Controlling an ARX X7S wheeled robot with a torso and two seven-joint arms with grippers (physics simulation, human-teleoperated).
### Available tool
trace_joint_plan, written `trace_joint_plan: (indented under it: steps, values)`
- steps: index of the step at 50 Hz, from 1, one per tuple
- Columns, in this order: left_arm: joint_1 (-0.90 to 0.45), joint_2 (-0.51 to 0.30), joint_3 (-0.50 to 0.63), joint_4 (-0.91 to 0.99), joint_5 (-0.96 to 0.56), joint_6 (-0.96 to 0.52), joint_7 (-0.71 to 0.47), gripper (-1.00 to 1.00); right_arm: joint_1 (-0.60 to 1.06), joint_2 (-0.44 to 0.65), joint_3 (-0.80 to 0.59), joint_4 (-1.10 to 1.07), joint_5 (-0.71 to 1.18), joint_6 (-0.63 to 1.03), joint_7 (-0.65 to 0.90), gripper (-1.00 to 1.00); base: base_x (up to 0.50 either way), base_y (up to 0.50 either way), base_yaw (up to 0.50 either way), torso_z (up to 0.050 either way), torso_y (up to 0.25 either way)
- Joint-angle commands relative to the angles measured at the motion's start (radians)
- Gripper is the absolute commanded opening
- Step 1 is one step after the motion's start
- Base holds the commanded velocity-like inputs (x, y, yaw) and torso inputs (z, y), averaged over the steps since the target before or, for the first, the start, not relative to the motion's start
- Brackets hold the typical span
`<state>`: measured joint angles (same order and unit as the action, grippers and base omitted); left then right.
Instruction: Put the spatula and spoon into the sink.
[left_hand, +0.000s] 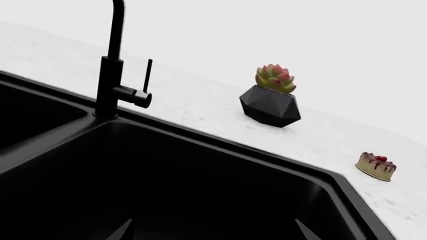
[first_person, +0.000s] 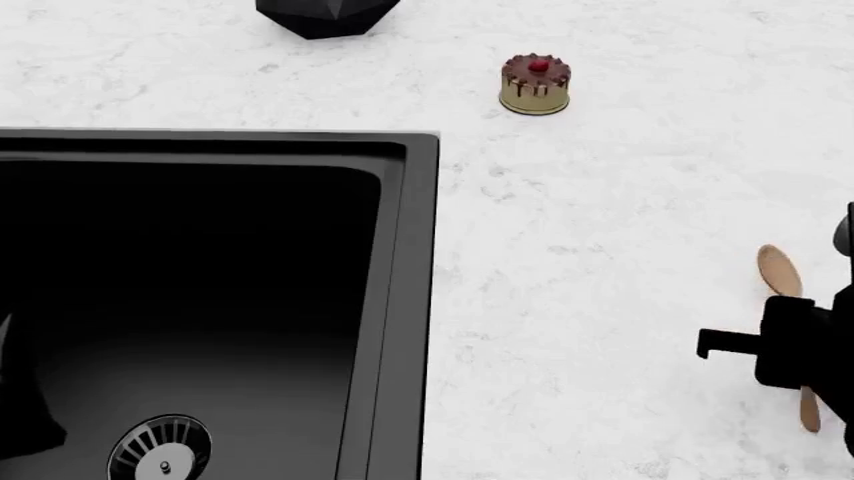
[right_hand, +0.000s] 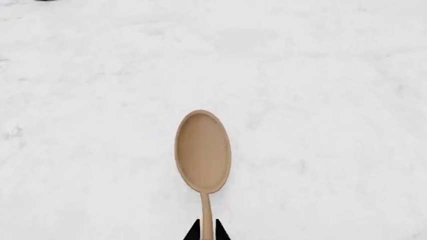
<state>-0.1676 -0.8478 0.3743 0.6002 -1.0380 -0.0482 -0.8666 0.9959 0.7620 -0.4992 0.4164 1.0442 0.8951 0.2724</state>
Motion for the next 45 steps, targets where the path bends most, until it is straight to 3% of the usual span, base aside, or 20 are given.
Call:
trace_joint_plan:
  steps: [1, 13, 16, 26, 35, 38, 39, 45]
  values:
    - [0.01, 0.018, -0.029, -0.01, 0.029, -0.006, 0.034, 1.0, -0.045, -0.037, -0.078, 0.079, -0.09, -0.007, -0.061, -1.0, 0.0, 0.0, 0.0, 0.0, 0.0]
    - [0.02, 0.011, -0.038, 0.001, 0.025, -0.002, 0.027, 1.0, 0.039, -0.012, -0.066, -0.213, -0.044, 0.052, -0.017, -1.0, 0.0, 0.0, 0.0, -0.001, 0.0]
    - [0.015, 0.009, -0.036, 0.008, 0.024, -0.008, 0.023, 1.0, 0.114, -0.043, -0.086, -0.342, -0.006, 0.13, 0.004, -1.0, 0.0, 0.0, 0.0, 0.0, 0.0]
    - [0.004, 0.006, -0.037, 0.015, 0.017, -0.017, 0.02, 1.0, 0.242, -0.152, -0.163, -0.431, 0.003, 0.157, -0.108, -1.0, 0.0, 0.0, 0.0, 0.0, 0.0]
    - [-0.002, 0.012, -0.034, 0.004, 0.015, -0.018, 0.029, 1.0, 0.304, -0.298, -0.252, -0.388, -0.041, 0.115, -0.218, -1.0, 0.0, 0.0, 0.0, 0.0, 0.0]
    - [-0.008, 0.014, -0.031, -0.002, 0.016, -0.022, 0.032, 1.0, 0.327, -0.363, -0.283, -0.327, -0.067, 0.075, -0.281, -1.0, 0.0, 0.0, 0.0, 0.0, 0.0]
    - [-0.006, 0.017, -0.03, -0.006, 0.02, -0.018, 0.039, 1.0, 0.377, -0.506, -0.332, -0.177, -0.114, -0.014, -0.419, -1.0, 0.0, 0.0, 0.0, 0.0, 0.0]
    - [-0.004, 0.018, -0.03, -0.011, 0.023, -0.014, 0.046, 1.0, 0.4, -0.576, -0.347, -0.061, -0.137, -0.075, -0.487, -1.0, 0.0, 0.0, 0.0, 0.0, 0.0]
